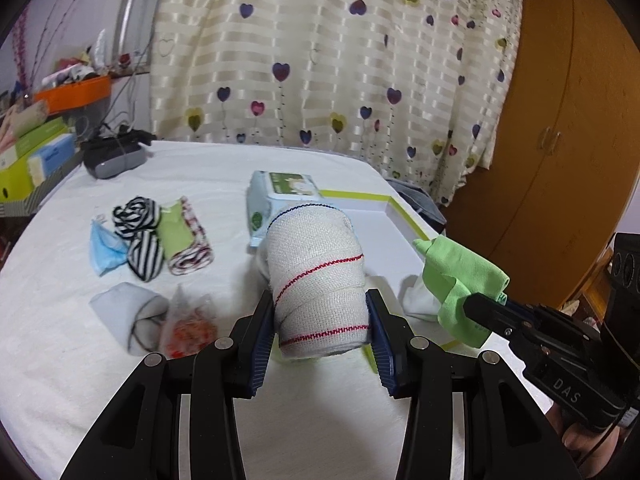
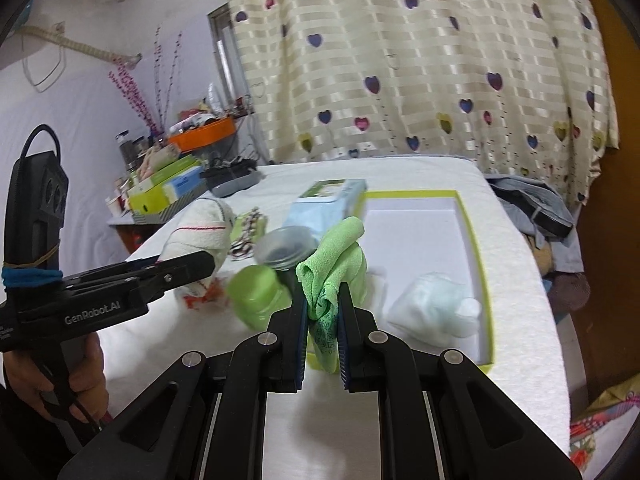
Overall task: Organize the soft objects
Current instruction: 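Carry the bandage roll and green cloth into the box with both grippers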
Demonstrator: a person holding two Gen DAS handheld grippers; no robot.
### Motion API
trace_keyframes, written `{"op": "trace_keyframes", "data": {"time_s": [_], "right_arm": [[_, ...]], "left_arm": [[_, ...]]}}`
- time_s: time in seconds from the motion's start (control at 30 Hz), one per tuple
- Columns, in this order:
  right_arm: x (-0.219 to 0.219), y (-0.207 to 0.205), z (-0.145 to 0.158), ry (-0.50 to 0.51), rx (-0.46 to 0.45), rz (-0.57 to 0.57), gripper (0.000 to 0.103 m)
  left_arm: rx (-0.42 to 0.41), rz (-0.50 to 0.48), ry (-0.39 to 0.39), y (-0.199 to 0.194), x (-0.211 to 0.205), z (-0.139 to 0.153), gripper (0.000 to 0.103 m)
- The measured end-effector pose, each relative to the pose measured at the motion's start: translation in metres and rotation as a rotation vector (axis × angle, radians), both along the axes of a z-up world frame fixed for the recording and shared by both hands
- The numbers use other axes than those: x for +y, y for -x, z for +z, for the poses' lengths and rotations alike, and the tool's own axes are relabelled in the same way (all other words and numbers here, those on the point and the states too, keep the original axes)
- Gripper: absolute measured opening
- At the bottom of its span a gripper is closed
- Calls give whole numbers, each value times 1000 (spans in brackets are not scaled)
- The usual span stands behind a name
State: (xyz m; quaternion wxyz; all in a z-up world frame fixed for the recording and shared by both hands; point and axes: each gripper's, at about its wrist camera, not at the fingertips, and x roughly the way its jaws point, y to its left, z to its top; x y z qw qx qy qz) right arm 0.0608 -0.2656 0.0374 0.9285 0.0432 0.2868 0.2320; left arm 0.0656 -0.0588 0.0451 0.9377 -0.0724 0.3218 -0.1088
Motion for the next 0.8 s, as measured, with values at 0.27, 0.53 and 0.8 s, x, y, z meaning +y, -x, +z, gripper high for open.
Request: {"op": "trace_keyframes", "data": {"time_s": [0.27,0.53,0.8], "right_arm": [[-25,-14,-6,-6,13,-57,13],[-30,-33,-20,7,58,-56,13],[-29,-50,-43,54,138,-52,13]], "left_arm": [[8,-35,-7,-10,-21,-1,43],[17,-60,-12,-17,-35,-3,43],[32,-66,-14,-27,-41,-7,43]]}}
